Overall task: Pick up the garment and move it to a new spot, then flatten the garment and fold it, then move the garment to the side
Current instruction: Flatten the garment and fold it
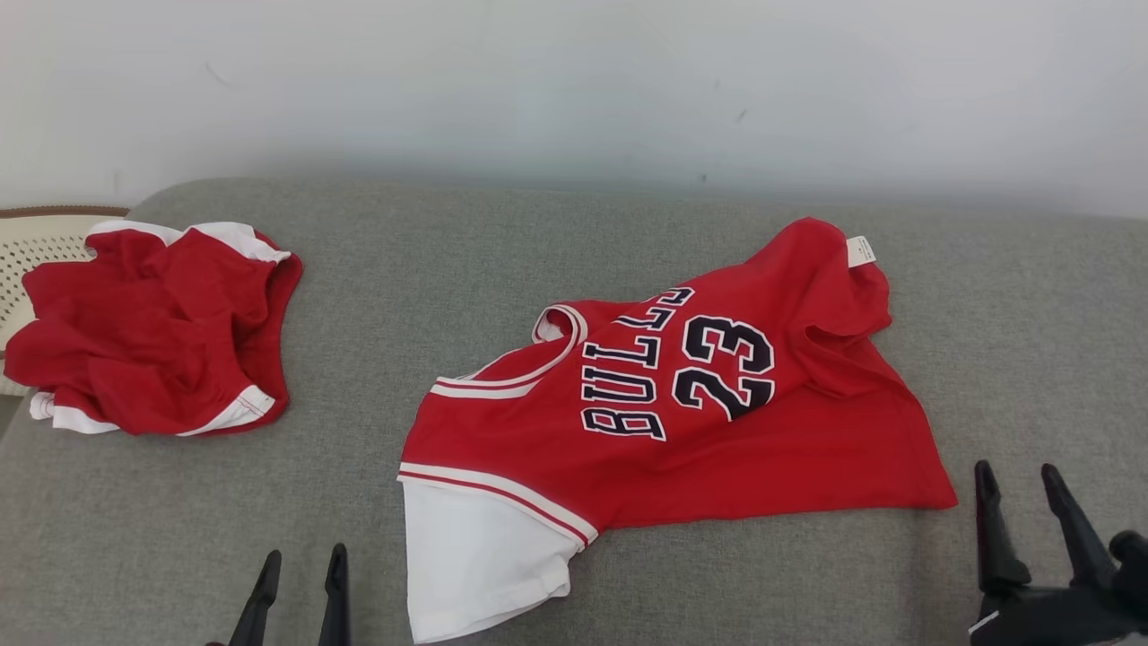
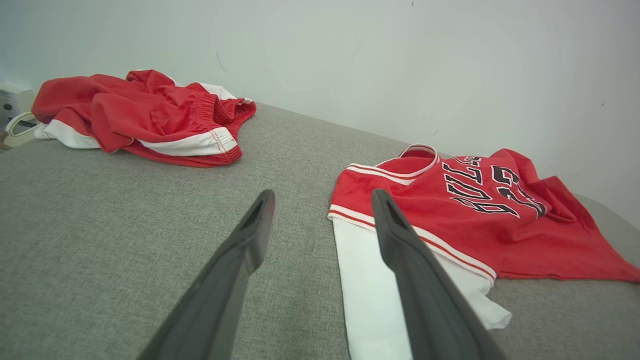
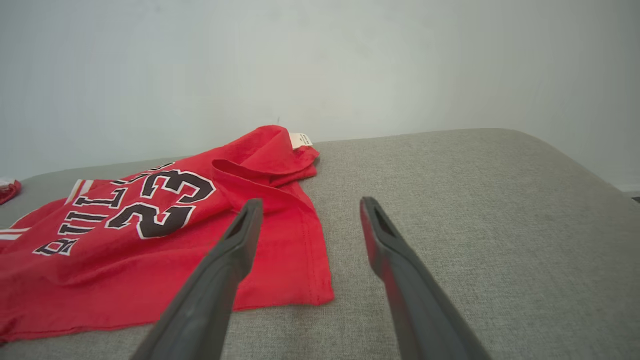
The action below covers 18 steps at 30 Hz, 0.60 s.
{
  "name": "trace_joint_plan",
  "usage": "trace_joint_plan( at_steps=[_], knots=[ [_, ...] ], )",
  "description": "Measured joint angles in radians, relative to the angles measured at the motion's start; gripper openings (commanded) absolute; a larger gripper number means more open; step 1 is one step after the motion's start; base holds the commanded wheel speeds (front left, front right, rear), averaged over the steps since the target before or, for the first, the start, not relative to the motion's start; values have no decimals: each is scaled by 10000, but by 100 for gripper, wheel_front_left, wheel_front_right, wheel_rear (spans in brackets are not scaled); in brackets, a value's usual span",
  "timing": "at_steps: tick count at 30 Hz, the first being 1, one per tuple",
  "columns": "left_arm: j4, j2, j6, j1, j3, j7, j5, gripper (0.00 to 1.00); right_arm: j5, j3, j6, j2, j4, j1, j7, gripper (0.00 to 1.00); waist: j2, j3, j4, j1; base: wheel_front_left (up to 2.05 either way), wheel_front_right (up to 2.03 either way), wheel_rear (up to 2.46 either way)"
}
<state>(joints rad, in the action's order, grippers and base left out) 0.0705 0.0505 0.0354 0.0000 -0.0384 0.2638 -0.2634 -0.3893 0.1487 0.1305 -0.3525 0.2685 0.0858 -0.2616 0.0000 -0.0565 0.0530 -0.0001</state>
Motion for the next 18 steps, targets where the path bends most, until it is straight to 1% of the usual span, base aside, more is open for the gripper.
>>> trace_joint_plan(
  at_steps=[3,6,8,14,18],
  knots=[
    [-88,0,-29,62,94,0,4,100,727,-520,0,792,-803,-477,-23,100,0,63,-24,0,0,0,0],
    [-159,0,-56,205,151,0,61,100,1317,-779,0,1358,-1244,-820,-25,100,0,120,-69,1,0,0,0],
    [-240,-2,-61,207,153,0,127,100,1687,-849,0,1603,-1356,-985,-25,100,0,179,-90,1,0,0,0],
    [-383,-2,-121,416,217,0,336,100,2240,-974,0,2142,-1592,-1187,-23,100,0,377,-183,1,0,0,0],
    [-430,-2,-194,430,219,0,897,100,2673,-901,0,2383,-1555,-1218,-25,100,0,496,-248,1,0,0,0]
  ],
)
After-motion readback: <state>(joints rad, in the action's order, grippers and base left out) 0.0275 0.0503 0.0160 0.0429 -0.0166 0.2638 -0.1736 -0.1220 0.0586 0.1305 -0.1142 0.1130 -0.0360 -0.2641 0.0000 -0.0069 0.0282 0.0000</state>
